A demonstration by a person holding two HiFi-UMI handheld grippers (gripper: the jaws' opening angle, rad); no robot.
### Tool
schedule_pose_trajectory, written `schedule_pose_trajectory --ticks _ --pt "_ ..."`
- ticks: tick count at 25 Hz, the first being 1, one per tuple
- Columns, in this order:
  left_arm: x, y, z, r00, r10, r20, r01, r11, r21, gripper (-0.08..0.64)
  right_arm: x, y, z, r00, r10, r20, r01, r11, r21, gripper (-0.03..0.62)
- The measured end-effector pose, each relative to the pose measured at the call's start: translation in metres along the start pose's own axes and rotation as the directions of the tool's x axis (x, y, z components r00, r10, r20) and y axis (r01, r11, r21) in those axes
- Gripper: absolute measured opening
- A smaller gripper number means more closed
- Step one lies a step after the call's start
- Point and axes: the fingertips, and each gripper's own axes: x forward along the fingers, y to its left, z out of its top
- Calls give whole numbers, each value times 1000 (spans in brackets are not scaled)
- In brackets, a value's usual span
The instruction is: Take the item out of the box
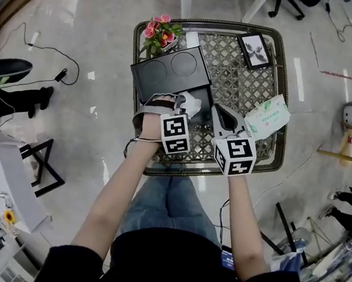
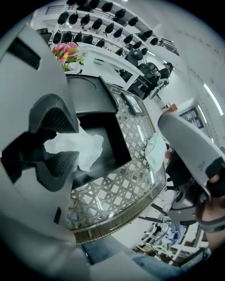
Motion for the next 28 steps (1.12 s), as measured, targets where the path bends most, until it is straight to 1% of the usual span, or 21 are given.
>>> schedule_pose_trajectory --ticks 4,12,14,18,21,28 --pt "10 -2 -1 999 11 -50 -8 998 66 138 0 -2 -4 1000 1 -4 -1 1000 4 3" --pt "26 -8 -3 995 -1 -100 15 991 135 123 -2 -6 -9 1000 -2 -7 2 1000 15 3" --pt "28 -10 -3 994 -5 -106 21 989 145 116 -3 -6 -10 1000 -5 -7 5 1000 19 3" --pt "29 -14 -5 994 -7 -105 24 987 159 80 -4 -6 -11 1000 -9 -7 9 1000 22 3" --pt "28 -13 -6 995 3 -95 12 988 156 54 -4 -6 -11 1000 -11 -7 11 1000 24 3" --pt "24 -12 -5 997 0 -79 11 989 147 27 -6 -5 -13 1000 -21 -9 22 999 32 3"
